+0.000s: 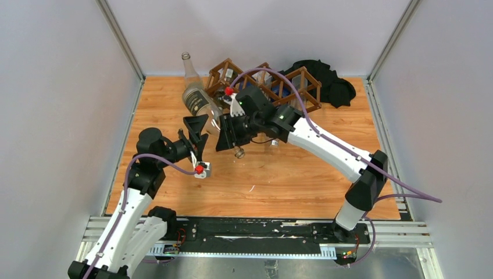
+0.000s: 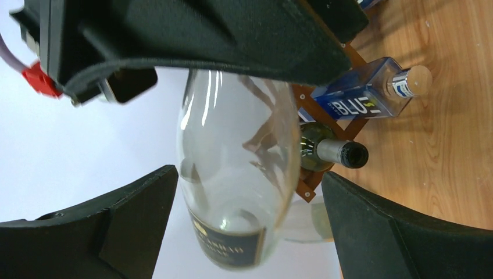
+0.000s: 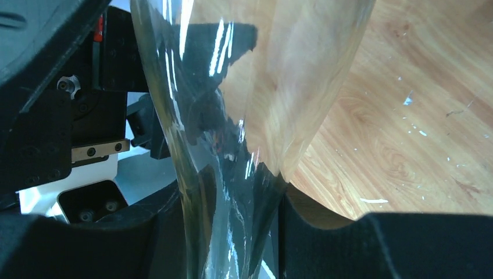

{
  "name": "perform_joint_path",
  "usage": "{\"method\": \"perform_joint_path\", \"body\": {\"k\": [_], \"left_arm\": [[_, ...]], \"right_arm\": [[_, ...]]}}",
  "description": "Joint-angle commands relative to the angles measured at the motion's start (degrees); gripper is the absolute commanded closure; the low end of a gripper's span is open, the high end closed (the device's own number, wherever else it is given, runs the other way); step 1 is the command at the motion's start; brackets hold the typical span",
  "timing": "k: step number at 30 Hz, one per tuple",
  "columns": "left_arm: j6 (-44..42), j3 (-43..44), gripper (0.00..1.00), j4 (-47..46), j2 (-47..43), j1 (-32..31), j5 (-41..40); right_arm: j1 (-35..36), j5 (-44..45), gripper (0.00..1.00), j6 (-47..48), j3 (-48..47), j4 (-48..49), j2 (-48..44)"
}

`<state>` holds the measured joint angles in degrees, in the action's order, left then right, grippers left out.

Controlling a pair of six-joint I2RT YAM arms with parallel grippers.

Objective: Take the wine bottle off the wine rack

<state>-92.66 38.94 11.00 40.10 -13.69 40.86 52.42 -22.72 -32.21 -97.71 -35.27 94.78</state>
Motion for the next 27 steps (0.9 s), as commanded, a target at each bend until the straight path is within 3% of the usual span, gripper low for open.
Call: {"method": "perform_joint_path", "body": {"k": [1, 14, 19, 23, 25, 27], "left_arm": [[-5.0, -3.3, 0.00, -6.5, -1.5, -0.5, 1.4], [-7.2, -4.9, 0.01, -2.8, -2.4, -0.5, 0.4], [-5.6, -4.9, 0.07, -3.3, -2.2, -0.5, -0.8], [-5.5, -4.7, 0.27, -1.6, -2.5, -0.5, -1.2], [-5.1, -4.9, 0.44, -1.5, -2.8, -0.5, -1.2], [-4.1, -5.1, 0.67, -1.8, -3.2, -0.5, -1.3]], "right_arm": [[2.9, -0.8, 1.00, 4.0, -6.2, 6.9, 0.4], [9.0, -2.0, 1.00, 5.2, -10.0, 5.9, 6.1], [9.8, -1.7, 1.00, 5.4, -10.4, 5.5, 6.8], [9.7, 0.5, 0.98, 5.7, -9.9, 5.3, 6.1], [9.3, 1.4, 0.82, 5.8, -9.5, 5.1, 5.4], [8.6, 1.7, 0.56, 5.8, -8.8, 5.1, 4.6]]}}
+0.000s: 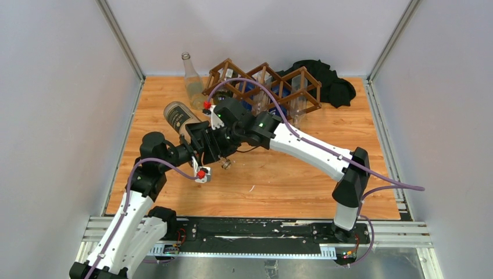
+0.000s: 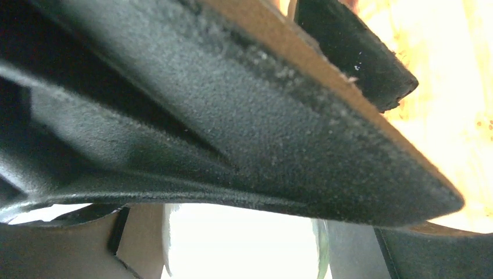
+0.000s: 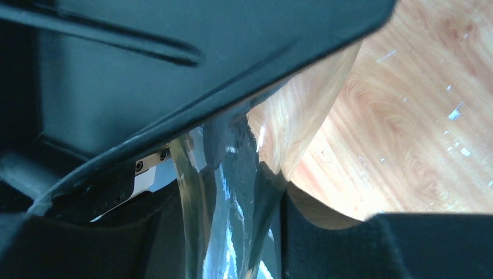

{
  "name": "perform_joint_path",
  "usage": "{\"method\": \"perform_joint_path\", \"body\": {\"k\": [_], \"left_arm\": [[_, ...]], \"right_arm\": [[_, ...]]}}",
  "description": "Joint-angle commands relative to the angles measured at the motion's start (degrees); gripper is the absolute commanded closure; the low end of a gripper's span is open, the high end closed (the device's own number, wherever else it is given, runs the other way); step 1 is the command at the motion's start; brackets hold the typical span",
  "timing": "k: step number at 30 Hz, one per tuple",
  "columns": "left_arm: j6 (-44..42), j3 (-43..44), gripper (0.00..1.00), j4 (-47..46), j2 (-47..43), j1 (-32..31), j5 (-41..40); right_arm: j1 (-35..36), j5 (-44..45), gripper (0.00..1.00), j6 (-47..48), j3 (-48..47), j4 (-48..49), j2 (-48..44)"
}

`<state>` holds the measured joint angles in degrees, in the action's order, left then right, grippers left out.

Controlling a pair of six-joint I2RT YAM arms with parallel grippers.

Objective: Take the wine bottle off the wine rack

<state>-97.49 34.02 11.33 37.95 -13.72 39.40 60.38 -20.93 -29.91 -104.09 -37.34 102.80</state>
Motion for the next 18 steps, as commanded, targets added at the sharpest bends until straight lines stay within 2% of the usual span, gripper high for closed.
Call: {"method": "perform_joint_path", "body": {"k": [1, 2, 4, 9, 13, 18], "left_arm": [[1.4, -0.3, 0.78, -2.5, -1.2, -0.5, 0.1], [2.1, -0.5, 0.89, -3.0, -1.3, -0.5, 0.0], [4.1, -0.7, 1.00, -4.2, -1.4, -0.5, -0.5], [10.6, 0.0, 1.00, -6.6, -0.9, -0.5, -2.6], [21.6, 2.5, 1.00, -9.0, 0.8, -0.5, -4.9], [36.5, 9.3, 1.00, -7.0, 6.4, -0.4, -11.6]], "right_arm": [[0.2, 0.2, 0.45, 3.4, -2.1, 7.3, -3.9], [-0.4, 0.4, 0.35, 3.2, -1.7, 7.3, -4.6], [-1.3, 0.5, 0.28, 3.0, -0.8, 7.4, -5.5], [-3.1, 1.0, 0.18, 2.4, 1.3, 7.7, -7.5], [-5.1, 2.0, 0.10, 2.3, 2.6, 7.6, -9.5], [-8.6, 3.6, 0.09, 1.6, 4.5, 7.7, -12.5]]}}
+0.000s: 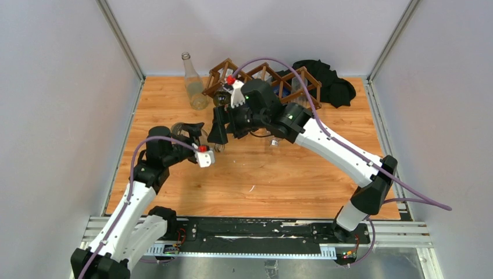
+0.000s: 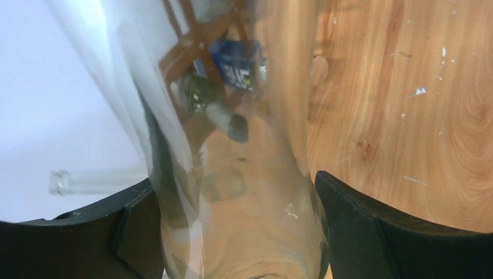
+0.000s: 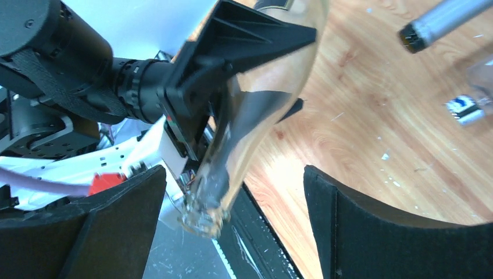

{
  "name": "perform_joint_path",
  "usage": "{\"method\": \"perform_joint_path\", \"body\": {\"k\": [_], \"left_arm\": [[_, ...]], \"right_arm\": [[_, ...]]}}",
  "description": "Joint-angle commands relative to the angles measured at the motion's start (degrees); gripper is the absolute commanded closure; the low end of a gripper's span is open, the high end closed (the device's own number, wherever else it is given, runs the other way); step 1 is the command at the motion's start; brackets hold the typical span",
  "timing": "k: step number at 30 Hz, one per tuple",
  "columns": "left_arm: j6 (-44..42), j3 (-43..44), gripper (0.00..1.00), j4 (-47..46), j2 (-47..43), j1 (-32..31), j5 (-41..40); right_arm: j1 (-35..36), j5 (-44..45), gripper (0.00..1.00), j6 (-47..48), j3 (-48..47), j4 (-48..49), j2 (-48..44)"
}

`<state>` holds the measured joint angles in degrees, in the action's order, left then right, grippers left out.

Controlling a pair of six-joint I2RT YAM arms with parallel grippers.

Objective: Take the wine bottle off the wine rack

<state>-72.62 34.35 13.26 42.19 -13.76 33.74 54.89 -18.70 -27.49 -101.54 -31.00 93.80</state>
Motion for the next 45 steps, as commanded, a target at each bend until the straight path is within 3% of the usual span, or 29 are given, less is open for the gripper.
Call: {"method": "perform_joint_path", "body": {"k": [1, 10, 21, 32, 45], "left_arm": [[14.1, 10.5, 1.00, -8.3, 3.4, -0.3, -7.4], [35.4, 22.4, 1.00, -4.5, 13.5, 1.4, -11.3], [52.7, 34.4, 1.00, -0.5, 23.5, 10.9, -8.9], [64.0, 40.2, 1.00, -14.3, 35.6, 23.7, -5.4], [69.6, 37.2, 1.00, -36.5, 48.2, 25.7, -9.6]], "right_arm": [[-3.9, 1.7, 0.09, -0.9, 2.3, 1.3, -4.3], [-8.9, 6.0, 0.08, -1.5, 6.3, 1.3, -9.7], [-14.6, 9.7, 0.08, -1.4, 7.6, 0.3, -9.9], [-16.4, 13.7, 0.09, -0.5, 6.7, -1.6, -9.2], [-20.2, 15.0, 0.10, -0.9, 6.4, -2.5, -9.6]]}}
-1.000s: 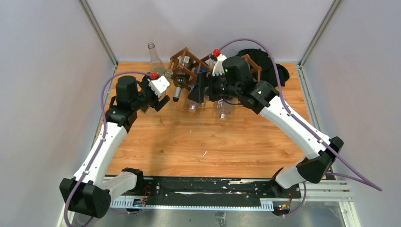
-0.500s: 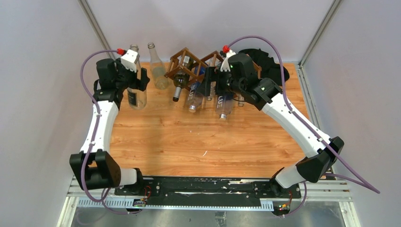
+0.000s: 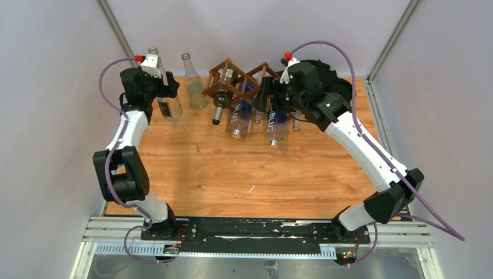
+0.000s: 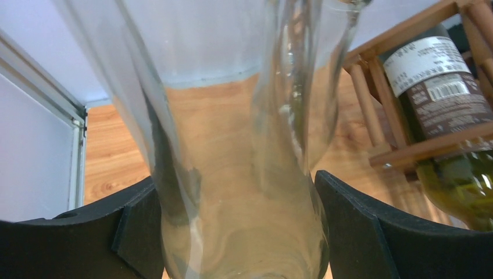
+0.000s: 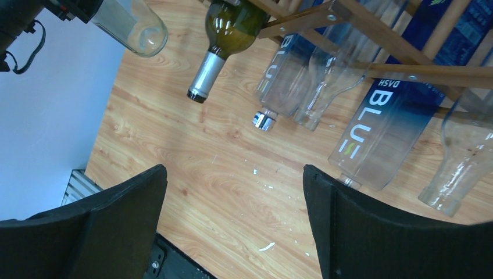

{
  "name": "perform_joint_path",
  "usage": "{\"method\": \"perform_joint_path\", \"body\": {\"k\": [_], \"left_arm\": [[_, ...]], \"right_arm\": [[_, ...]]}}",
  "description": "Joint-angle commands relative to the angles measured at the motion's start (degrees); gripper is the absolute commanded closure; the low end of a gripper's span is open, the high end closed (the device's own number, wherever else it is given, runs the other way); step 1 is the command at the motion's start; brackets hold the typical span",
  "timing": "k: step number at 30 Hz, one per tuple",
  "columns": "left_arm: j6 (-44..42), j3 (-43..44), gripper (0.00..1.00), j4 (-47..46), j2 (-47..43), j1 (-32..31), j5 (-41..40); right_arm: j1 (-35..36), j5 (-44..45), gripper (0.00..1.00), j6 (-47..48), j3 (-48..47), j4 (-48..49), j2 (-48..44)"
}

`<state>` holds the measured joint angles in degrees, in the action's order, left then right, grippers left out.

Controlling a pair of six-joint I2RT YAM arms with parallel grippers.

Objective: Take the wine bottle off the wine rack

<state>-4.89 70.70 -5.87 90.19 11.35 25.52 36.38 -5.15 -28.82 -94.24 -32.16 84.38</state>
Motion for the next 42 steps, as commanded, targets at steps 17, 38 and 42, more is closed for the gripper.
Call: {"method": "perform_joint_path", "body": {"k": [17, 38, 42], "left_arm": [[4.1, 0.5, 1.00, -40.1, 14.5, 0.6, -5.8], [3.4, 2.0, 0.62, -42.3, 20.2, 0.4, -5.3], [3.5, 0.6, 0.31, -39.7, 17.1, 0.4, -4.7]], "right_arm": [[-5.3, 0.4, 0.11, 0.3, -2.7, -1.9, 4.1], [-9.6, 1.5, 0.10, 1.6, -2.7, -2.4, 5.6], [-11.2, 3.1, 0.10, 3.0, -4.5, -3.2, 7.1]]}}
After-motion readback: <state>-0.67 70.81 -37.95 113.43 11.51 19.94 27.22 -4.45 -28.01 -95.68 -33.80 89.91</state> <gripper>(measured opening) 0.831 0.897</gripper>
